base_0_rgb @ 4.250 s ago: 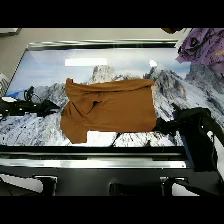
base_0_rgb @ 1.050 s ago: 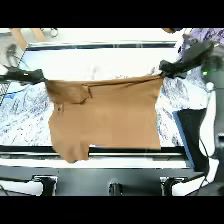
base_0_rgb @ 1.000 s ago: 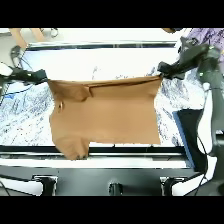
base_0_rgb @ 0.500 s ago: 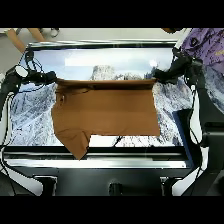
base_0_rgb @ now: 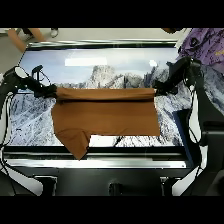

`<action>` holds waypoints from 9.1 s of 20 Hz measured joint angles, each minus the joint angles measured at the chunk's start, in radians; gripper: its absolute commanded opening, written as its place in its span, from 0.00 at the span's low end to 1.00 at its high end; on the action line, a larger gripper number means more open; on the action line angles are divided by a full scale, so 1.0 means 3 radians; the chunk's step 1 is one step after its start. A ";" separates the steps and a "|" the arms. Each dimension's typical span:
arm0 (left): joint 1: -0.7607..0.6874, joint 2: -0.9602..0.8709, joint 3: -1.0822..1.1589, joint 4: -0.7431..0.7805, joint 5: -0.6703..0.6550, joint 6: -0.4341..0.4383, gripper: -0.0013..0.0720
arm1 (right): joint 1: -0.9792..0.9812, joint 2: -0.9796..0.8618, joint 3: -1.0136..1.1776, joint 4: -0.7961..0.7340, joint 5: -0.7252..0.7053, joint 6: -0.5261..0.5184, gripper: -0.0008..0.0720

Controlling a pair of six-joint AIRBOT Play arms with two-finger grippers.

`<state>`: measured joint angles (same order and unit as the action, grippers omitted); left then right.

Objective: Fold the clothes and pants, and hang the long-sleeved shirts on hangers.

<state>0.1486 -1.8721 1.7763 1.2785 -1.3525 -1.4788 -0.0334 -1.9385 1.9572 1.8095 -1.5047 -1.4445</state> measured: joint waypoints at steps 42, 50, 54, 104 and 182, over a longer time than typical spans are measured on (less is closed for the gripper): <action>0.1054 0.3066 -0.4757 -0.1652 0.0781 0.0491 0.73 | -0.0827 0.1803 -0.2570 0.0478 0.0345 -0.0534 0.66; 0.1024 0.3003 -0.4855 -0.1774 0.1040 0.0675 0.73 | -0.0827 0.1843 -0.2594 0.0493 0.0251 -0.0495 0.66; 0.0820 0.2805 -0.4861 -0.1871 0.1102 0.0774 0.22 | -0.0827 0.1898 -0.2594 0.0502 0.0230 -0.0478 0.66; 0.0650 0.4162 -0.4191 -0.0426 -0.0286 -0.0343 0.04 | -0.0790 0.2547 -0.3637 0.0484 0.0004 -0.0493 0.04; -0.1212 0.0996 -0.1893 -0.1595 0.1470 -0.0277 0.04 | -0.0649 0.1528 -0.1761 0.0704 0.0493 -0.0050 0.04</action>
<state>-0.2150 -1.5734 1.2083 0.8001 -0.9115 -1.5620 -0.2279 -1.4799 1.4288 2.0209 -1.3567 -1.4593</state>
